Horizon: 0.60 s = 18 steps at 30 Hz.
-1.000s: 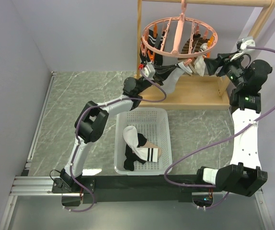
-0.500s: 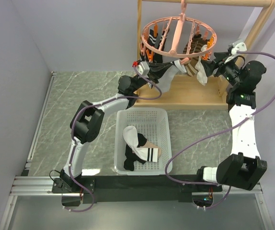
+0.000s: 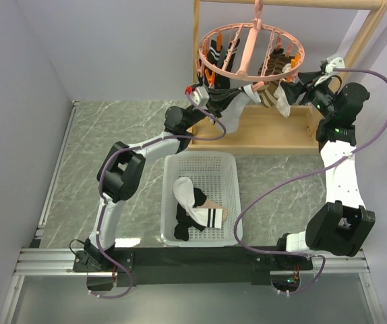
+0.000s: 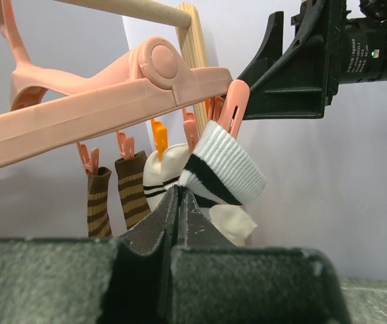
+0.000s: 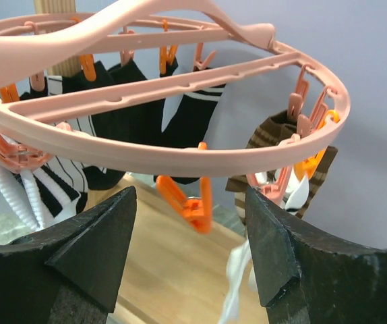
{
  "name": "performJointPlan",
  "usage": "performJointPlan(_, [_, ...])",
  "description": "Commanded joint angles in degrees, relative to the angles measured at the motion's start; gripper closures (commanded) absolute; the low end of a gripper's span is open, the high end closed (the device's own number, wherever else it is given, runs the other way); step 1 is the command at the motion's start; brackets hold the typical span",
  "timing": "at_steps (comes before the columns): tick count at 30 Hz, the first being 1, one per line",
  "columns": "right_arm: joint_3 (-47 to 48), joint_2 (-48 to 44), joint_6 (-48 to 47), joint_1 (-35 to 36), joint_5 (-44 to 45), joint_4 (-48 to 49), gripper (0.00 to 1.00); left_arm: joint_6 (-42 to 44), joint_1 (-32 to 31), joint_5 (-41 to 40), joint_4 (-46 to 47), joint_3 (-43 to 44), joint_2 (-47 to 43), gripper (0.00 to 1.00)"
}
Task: Clip the socks to the hanger
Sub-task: Open the clamp at the hanger.
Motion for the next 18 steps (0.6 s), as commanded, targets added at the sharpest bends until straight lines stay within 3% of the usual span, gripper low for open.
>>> performJointPlan(1, [-0.01,-0.52,1.37,0.55,1.15,4.75,0.28,-1.35,0.3,1.07,3.32,-0.28,-3.97,0.99])
performJointPlan(9, [1.22,2.47,1.89,1.51,4.67,3.34,0.28,-0.82,0.3,1.33,3.06,-0.45,-4.32,0.99])
performJointPlan(18, [-0.45,2.91,7.6,1.69,4.5,8.79,0.28,-1.0,0.3,1.51,2.88,-0.28,-4.05,0.99])
